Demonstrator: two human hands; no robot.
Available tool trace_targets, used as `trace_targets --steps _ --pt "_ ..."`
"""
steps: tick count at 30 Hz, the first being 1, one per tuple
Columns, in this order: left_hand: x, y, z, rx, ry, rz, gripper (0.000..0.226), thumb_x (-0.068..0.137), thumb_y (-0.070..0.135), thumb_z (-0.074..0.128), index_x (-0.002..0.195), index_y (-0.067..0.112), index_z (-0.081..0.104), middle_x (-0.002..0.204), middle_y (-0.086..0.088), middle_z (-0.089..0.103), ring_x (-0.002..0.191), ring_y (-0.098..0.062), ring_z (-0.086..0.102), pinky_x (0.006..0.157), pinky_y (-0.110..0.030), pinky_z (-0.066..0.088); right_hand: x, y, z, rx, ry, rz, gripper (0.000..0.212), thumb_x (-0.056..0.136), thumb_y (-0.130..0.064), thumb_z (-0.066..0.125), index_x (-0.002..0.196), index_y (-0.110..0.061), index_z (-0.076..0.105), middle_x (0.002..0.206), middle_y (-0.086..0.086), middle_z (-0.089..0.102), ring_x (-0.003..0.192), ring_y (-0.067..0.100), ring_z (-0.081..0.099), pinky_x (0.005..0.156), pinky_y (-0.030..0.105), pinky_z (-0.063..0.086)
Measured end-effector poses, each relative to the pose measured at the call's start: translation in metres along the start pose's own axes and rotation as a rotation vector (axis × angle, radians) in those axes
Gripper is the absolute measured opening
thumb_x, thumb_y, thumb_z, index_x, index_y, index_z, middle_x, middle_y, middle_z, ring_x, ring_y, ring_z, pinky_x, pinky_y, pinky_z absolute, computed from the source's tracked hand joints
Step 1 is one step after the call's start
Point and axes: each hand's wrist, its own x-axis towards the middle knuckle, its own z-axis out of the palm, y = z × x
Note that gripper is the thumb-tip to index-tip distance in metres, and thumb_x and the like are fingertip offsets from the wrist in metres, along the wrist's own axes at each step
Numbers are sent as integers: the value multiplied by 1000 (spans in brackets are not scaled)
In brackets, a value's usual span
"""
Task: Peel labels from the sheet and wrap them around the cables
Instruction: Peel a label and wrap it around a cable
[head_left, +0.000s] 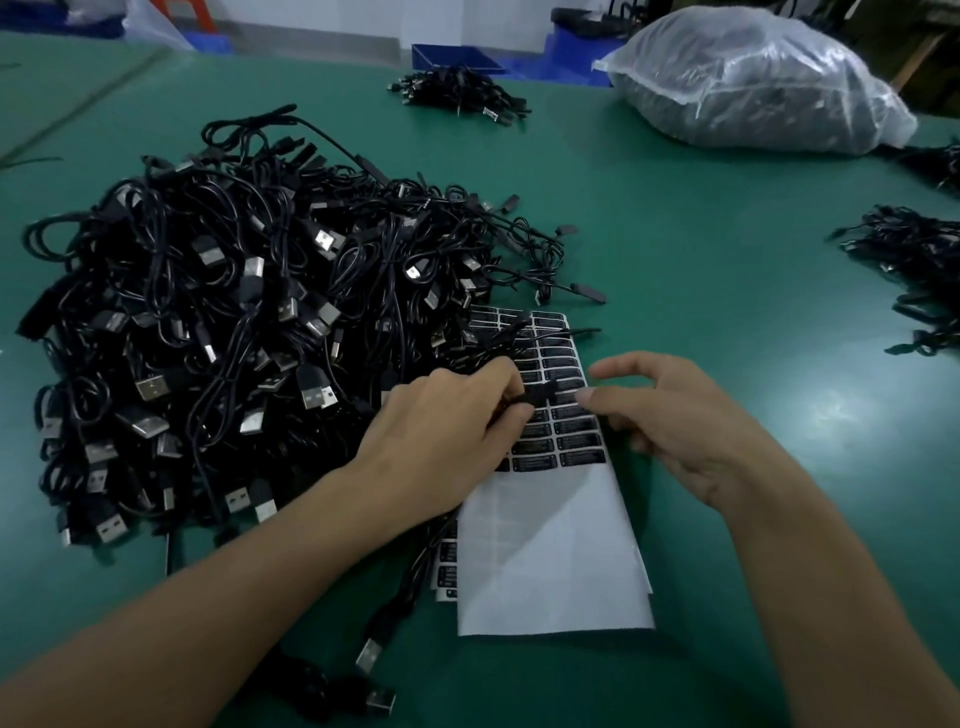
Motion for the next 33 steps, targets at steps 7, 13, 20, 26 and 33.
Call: trace_targets --steps 7,13,20,26,33 --pt "3 -5 4 -48 42 -32 7 101 46 43 97 41 46 61 12 55 56 -5 53 49 -28 37 -12 1 -3 166 -290 1 64 63 -18 87 121 -11 61 79 10 74 46 10 56 36 19 38" --pt "5 -4 -2 -154 -33 -76 18 102 44 36 89 38 47 59 22 55 51 -4 50 47 -26 28 -22 7 -10 234 -431 9 88 64 3 77 141 -27 45 103 27 74 86 33 75 67 36 62" --pt "-1 5 -12 -229 -109 -60 46 72 81 48 77 37 35 78 29 63 56 2 54 54 -28 35 -22 9 -4 289 -381 -82 101 64 6 76 148 -33 38 100 27 74 86 32 75 70 36 61" --pt "-2 11 -17 -325 -89 -56 63 54 78 73 76 35 31 91 31 68 50 1 50 53 -27 33 -22 9 1 273 -377 -128 95 68 -1 76 147 -40 39 108 34 69 92 37 72 79 42 62" --pt "-4 17 -10 -279 -31 -70 58 58 68 76 72 36 29 83 33 67 61 2 56 54 -28 32 -23 9 4 240 -319 -127 66 87 -8 67 142 -40 48 105 39 63 83 35 67 79 44 59"
